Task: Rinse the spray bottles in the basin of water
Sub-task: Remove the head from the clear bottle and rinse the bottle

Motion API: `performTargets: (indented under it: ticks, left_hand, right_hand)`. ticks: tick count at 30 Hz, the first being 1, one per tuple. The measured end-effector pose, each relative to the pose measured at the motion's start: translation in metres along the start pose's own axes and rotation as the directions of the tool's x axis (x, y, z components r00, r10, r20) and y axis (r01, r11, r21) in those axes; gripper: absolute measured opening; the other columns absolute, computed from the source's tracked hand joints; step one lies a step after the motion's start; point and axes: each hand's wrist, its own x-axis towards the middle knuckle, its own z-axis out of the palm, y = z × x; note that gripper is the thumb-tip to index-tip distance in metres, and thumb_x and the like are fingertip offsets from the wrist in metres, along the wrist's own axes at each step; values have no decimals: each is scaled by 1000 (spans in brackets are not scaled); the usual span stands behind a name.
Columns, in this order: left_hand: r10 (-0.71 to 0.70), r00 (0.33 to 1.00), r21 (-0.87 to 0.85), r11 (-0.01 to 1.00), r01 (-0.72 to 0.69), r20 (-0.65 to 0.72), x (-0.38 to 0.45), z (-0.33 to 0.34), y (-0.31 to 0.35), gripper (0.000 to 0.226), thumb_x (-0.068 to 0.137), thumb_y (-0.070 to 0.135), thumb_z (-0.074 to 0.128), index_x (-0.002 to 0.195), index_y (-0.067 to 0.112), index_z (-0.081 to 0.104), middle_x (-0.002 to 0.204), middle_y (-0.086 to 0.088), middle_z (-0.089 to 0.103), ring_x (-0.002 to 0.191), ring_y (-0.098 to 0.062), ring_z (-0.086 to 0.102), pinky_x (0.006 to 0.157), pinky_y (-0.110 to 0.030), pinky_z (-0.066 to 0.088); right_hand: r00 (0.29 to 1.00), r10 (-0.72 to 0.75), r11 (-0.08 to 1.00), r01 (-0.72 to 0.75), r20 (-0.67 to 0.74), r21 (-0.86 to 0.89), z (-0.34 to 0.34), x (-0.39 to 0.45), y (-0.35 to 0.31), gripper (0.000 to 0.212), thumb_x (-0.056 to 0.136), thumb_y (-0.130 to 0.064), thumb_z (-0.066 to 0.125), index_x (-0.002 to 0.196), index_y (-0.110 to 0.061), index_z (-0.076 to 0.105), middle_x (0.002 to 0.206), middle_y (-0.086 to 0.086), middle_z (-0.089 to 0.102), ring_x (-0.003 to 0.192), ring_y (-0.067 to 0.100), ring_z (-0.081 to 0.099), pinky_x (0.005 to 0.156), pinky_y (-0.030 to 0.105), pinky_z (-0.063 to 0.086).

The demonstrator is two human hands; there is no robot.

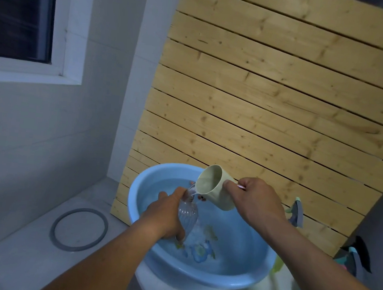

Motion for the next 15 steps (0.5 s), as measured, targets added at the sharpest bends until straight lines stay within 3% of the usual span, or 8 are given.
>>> performTargets:
  ticks: [10,15]
  left_hand:
    - [11,1000,-17,1000,-11,10,1,0,0,86,51,25,88,110,51,32,107,3,36,78,-23,55,72,-34,51]
    - [4,1000,-14,1000,-4,11,1,1,0,93,54,26,88,120,50,27,109,2,35,81,-24,51,67,-32,47]
  right_hand:
    - [995,-69,992,62,-67,-108,1,1,1,43,84,-49,50,54,-18,49,53,-3,51,54,17,50,47,26,29]
    - [994,-83,990,74,-73,-117,1,1,3,43,85,-50,50,56,-17,52,53,-3,52,54,18,52,47,26,30]
